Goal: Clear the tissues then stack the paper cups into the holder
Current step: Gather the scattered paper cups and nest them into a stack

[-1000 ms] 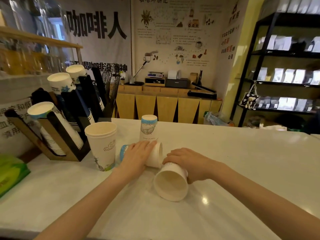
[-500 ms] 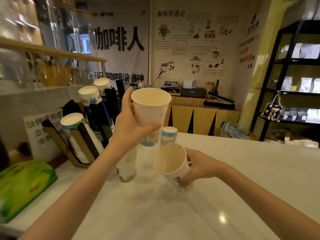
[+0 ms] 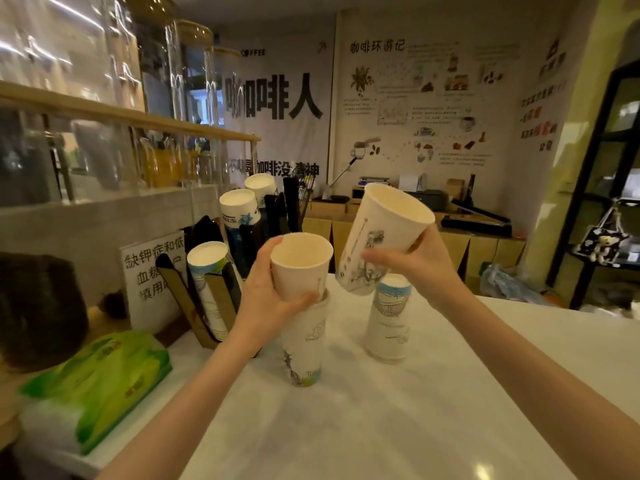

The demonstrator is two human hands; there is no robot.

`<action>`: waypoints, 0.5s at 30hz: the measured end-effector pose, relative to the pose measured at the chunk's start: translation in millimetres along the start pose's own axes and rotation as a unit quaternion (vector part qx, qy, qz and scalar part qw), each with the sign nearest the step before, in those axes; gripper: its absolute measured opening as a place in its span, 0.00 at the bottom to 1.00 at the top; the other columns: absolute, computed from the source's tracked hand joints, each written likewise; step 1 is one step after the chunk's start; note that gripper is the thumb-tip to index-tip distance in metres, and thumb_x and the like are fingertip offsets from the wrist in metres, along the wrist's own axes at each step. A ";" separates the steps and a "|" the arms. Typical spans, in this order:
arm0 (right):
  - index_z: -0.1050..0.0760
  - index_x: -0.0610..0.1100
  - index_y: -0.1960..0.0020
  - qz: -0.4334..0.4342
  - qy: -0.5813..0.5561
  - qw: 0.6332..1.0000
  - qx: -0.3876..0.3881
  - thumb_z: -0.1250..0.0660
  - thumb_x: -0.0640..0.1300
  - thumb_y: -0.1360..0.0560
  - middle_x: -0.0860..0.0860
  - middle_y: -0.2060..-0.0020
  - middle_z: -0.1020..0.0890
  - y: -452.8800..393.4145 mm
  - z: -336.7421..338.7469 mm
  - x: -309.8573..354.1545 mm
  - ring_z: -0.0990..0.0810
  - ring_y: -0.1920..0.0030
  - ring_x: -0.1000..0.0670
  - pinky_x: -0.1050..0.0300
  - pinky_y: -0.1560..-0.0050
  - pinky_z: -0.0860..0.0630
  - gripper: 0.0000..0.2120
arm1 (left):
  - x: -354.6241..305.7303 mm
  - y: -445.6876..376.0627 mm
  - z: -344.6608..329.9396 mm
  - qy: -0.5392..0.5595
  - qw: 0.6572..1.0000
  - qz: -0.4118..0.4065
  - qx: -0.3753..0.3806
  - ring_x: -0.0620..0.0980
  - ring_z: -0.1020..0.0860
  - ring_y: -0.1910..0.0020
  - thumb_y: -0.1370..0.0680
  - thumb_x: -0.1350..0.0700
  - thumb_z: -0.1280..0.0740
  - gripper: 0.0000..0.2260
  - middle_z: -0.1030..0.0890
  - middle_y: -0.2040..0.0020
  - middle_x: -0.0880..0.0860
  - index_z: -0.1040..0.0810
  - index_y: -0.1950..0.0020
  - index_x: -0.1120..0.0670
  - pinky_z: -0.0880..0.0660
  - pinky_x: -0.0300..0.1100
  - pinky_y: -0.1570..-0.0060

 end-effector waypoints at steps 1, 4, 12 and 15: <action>0.43 0.49 0.29 0.013 -0.015 1.000 -0.024 0.21 0.42 0.42 0.52 0.40 0.26 -3.7 -0.9 5.9 0.25 0.42 0.54 0.63 0.55 0.22 0.49 | 3.9 1.6 -2.2 0.008 1.000 0.011 0.011 0.45 0.32 0.40 0.37 0.54 0.23 0.39 0.33 0.42 0.41 0.42 0.33 0.43 0.27 0.46 0.42; 0.54 0.51 0.25 0.028 -0.035 0.997 -0.066 0.22 0.37 0.40 0.62 0.46 0.31 -12.5 -6.3 18.2 0.29 0.45 0.59 0.60 0.47 0.26 0.55 | 13.5 5.5 -7.1 0.020 0.999 0.032 0.031 0.43 0.31 0.42 0.36 0.52 0.24 0.36 0.32 0.42 0.43 0.40 0.33 0.45 0.29 0.39 0.48; 0.46 0.53 0.30 0.048 -0.036 0.998 -0.021 0.21 0.39 0.41 0.52 0.39 0.30 -16.1 -50.3 14.6 0.28 0.38 0.51 0.51 0.44 0.21 0.48 | 32.1 16.6 -16.9 0.006 0.995 0.065 0.073 0.42 0.33 0.40 0.35 0.46 0.27 0.36 0.31 0.36 0.46 0.40 0.32 0.46 0.33 0.39 0.43; 0.46 0.55 0.29 0.016 0.008 0.998 0.060 0.20 0.41 0.42 0.53 0.37 0.30 -5.5 -76.1 -5.6 0.29 0.36 0.48 0.44 0.42 0.23 0.50 | 34.1 18.2 -17.3 0.019 0.995 0.062 0.074 0.42 0.33 0.36 0.36 0.45 0.26 0.39 0.33 0.31 0.46 0.42 0.30 0.45 0.33 0.41 0.38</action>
Point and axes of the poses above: each hand's wrist, its own y-axis away from the middle knuckle, its own z-axis out of the back of the hand, x = y × z, the point moved 4 cm from there along -y, towards the middle knuckle
